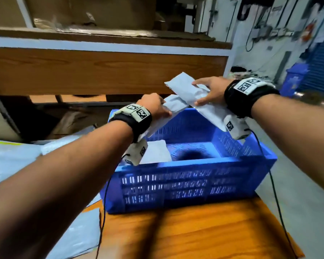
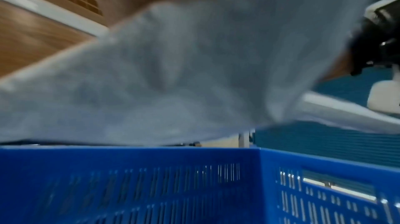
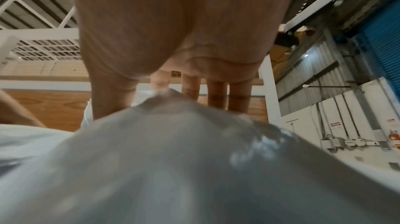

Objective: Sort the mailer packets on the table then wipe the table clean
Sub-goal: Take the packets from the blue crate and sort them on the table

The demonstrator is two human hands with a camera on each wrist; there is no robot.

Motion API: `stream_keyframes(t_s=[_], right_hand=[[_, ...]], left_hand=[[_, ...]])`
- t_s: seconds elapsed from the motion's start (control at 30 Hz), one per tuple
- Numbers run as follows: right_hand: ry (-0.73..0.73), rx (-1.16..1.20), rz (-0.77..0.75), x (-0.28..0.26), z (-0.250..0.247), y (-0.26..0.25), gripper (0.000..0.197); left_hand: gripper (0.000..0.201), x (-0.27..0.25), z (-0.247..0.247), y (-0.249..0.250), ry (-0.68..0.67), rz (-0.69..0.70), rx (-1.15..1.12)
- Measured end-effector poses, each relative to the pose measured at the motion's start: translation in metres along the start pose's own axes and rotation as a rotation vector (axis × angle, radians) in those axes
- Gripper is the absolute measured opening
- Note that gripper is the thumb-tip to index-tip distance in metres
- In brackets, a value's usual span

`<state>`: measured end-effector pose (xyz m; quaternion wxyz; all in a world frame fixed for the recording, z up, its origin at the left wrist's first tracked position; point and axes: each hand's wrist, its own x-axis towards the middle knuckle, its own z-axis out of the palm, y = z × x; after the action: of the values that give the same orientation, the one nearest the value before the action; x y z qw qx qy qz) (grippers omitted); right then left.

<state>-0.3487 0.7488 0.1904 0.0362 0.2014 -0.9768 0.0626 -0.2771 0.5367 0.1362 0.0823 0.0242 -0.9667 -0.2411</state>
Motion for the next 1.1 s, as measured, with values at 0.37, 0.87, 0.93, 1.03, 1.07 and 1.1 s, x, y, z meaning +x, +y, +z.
stream_keyframes(t_s=[0.37,0.87,0.93,1.03,1.07,1.1], right_hand=[[-0.304,-0.157,-0.149,0.066,0.099,0.042,0.085],[-0.775,-0.389,-0.119,0.071,0.192,0.051,0.044],[-0.774,-0.405,-0.127,0.07,0.186,0.05,0.041],[-0.776,-0.383,-0.196,0.071,0.179,0.048,0.067],[-0.776,-0.38,-0.235,0.071,0.179,0.045,0.079],[-0.782,-0.381,-0.263,0.071,0.182,0.044,0.089]], left_hand=[[0.043,0.065,0.104,0.027,-0.369,0.031,0.435],[0.044,0.092,0.162,-0.014,-0.814,0.099,0.568],[0.054,0.095,0.156,-0.026,-0.792,0.136,0.505],[0.086,0.092,0.16,-0.033,-0.754,0.251,0.553],[0.09,0.09,0.165,-0.034,-0.767,0.261,0.596],[0.089,0.087,0.171,-0.036,-0.776,0.259,0.647]])
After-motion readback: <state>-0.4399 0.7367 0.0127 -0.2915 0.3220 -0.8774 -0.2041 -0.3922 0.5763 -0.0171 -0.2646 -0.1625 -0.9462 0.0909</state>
